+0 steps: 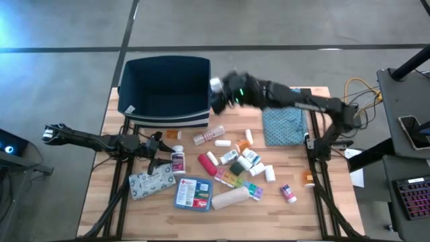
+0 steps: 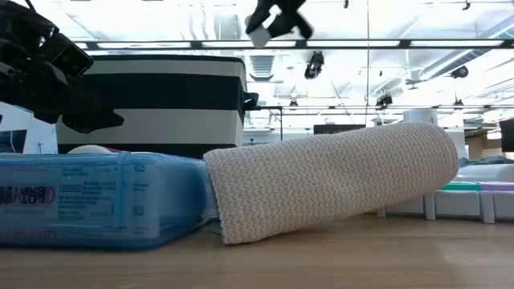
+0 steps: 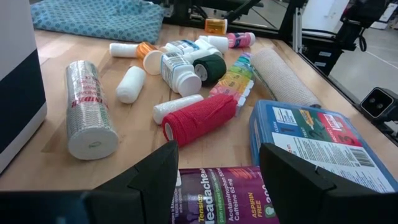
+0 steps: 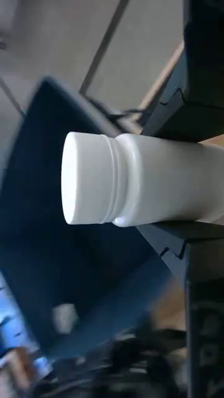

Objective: Pick & place medical supplies in basket/bin
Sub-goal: Put the top white medicine bottle into the blue bin, then put the top orange medicine bottle into the blue bin

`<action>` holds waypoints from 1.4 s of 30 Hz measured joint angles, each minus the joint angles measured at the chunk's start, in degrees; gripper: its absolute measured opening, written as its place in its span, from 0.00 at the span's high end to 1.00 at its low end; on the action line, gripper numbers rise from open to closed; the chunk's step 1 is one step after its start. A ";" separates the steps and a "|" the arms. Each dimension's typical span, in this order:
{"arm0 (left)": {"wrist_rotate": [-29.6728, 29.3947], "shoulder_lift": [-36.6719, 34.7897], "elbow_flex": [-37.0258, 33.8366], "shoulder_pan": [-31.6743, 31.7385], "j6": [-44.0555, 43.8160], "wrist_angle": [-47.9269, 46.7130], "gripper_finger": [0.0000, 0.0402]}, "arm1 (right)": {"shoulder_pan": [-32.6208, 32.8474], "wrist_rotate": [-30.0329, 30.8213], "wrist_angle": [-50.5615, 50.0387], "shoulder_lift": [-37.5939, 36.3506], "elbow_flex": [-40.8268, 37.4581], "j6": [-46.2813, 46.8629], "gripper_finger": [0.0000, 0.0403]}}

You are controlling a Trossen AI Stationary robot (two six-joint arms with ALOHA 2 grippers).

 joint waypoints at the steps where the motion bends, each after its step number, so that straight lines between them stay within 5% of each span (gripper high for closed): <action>1: 0.00 -0.01 0.00 0.00 0.00 0.02 0.49 | -1.66 -2.18 -0.99 2.12 2.85 -0.15 0.63; 5: 0.02 -0.02 0.00 -0.05 -2.51 0.05 0.49 | -5.10 -10.52 -4.60 11.11 15.21 -2.86 0.63; 10: -0.08 -0.02 -0.02 -0.03 -17.90 0.81 0.49 | -5.60 -15.26 -11.45 22.66 31.66 -8.81 0.59; 17: -0.18 -0.12 -0.02 -0.01 -49.49 3.20 0.49 | -6.31 -18.91 -10.57 21.96 25.58 -11.39 0.39; 20: -1.77 0.31 -0.02 0.02 -54.56 3.25 0.49 | -6.13 -19.26 -10.95 21.80 25.97 -11.63 0.29; 26: -7.08 0.28 0.37 0.08 -56.42 4.38 0.49 | -5.96 -18.11 -10.49 21.02 30.14 -12.74 0.16; 33: -8.24 0.33 5.51 0.06 -47.80 3.80 0.49 | -2.32 -5.91 -10.38 17.52 31.36 -26.60 0.13; 38: -2.83 3.10 14.13 -0.45 -30.10 -13.18 0.49 | 1.42 3.40 -13.28 16.57 31.35 -39.17 0.13; 42: -1.23 9.73 20.86 -0.53 -19.61 -29.08 0.49 | 2.94 6.70 -16.74 16.82 31.26 -40.66 0.13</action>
